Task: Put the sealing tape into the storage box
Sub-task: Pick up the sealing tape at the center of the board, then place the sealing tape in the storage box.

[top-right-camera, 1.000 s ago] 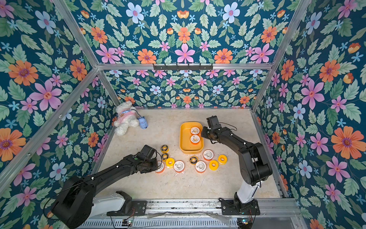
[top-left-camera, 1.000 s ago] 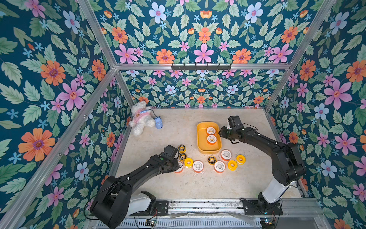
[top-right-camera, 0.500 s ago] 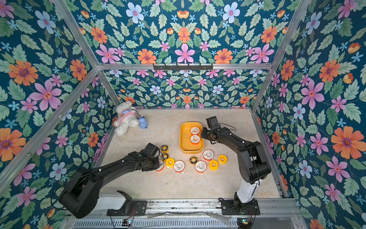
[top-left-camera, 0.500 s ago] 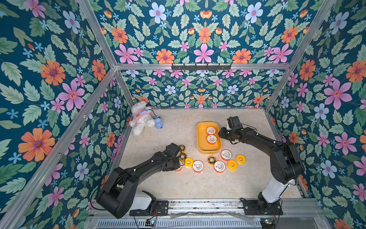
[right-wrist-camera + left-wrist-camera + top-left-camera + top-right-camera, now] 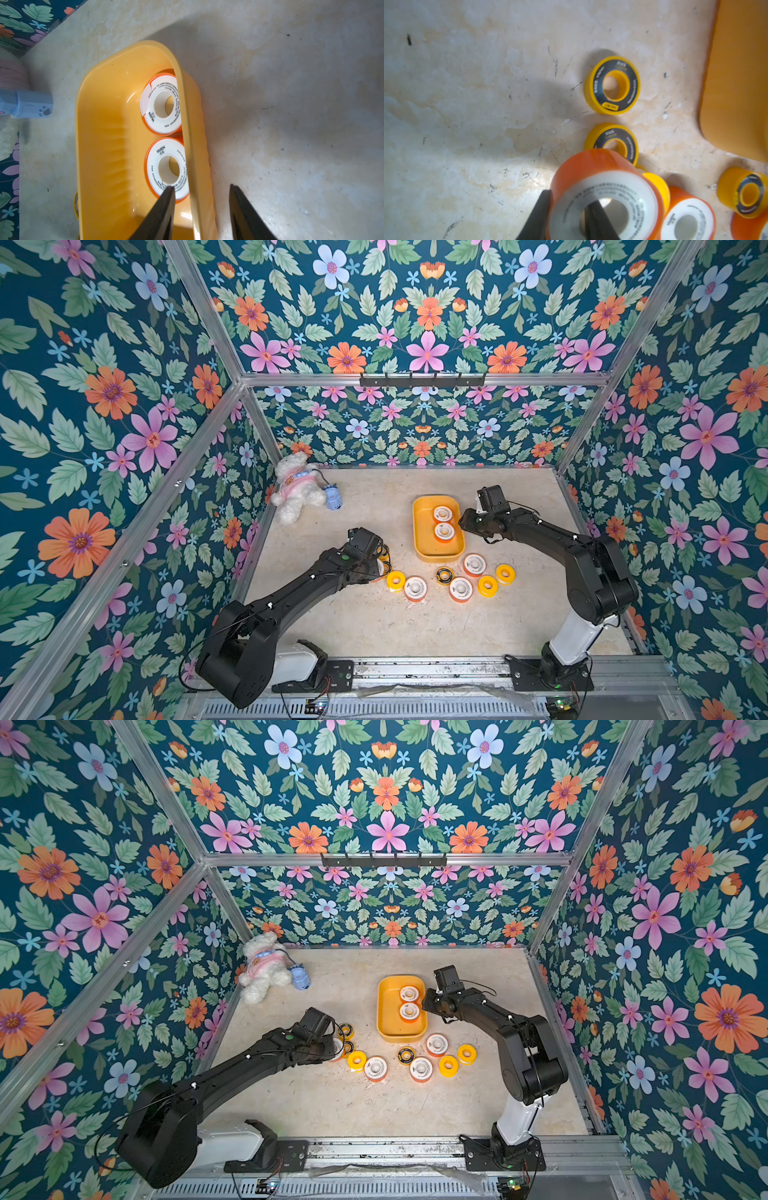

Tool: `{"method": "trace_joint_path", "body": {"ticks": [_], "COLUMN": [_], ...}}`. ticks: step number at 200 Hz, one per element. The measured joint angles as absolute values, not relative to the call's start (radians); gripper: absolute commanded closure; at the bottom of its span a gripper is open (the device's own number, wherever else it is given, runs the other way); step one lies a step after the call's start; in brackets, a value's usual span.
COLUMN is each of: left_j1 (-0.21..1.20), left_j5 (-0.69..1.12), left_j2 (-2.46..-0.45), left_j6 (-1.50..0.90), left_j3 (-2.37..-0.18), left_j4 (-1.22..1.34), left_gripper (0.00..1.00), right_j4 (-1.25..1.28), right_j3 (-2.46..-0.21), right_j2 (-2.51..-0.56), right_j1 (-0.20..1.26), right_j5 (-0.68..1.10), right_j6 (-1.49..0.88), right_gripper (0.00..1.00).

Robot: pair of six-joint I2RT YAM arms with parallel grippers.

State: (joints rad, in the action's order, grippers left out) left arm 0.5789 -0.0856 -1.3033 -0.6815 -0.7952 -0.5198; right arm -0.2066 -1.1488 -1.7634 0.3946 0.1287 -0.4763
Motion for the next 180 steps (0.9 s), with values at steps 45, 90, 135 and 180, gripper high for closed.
{"method": "trace_joint_path", "body": {"ticks": [45, 90, 135, 180], "left_j1": [0.607, 0.667, 0.730, 0.755], "left_j5": [-0.054, -0.021, 0.000, 0.004], "left_j2": [-1.370, -1.518, -1.686, -1.814], "left_j6": [-0.677, -0.654, -0.595, -0.543], "left_j3": [-0.935, -1.096, -1.272, -1.390], "left_j4": [-0.493, -0.434, -0.426, -0.455], "left_gripper": [0.73, 0.72, 0.72, 0.71], "right_j4": [-0.203, -0.183, -0.156, -0.139], "right_j3": [-1.145, -1.125, -1.114, -1.109], "right_j2": [-1.788, -1.789, -1.789, -1.789], "right_j1": [0.395, 0.396, 0.396, 0.396], "right_j5": [0.184, 0.247, 0.294, 0.316], "right_j6": [-0.465, -0.455, -0.455, -0.470], "right_gripper": [0.62, 0.67, 0.68, 0.68]}}
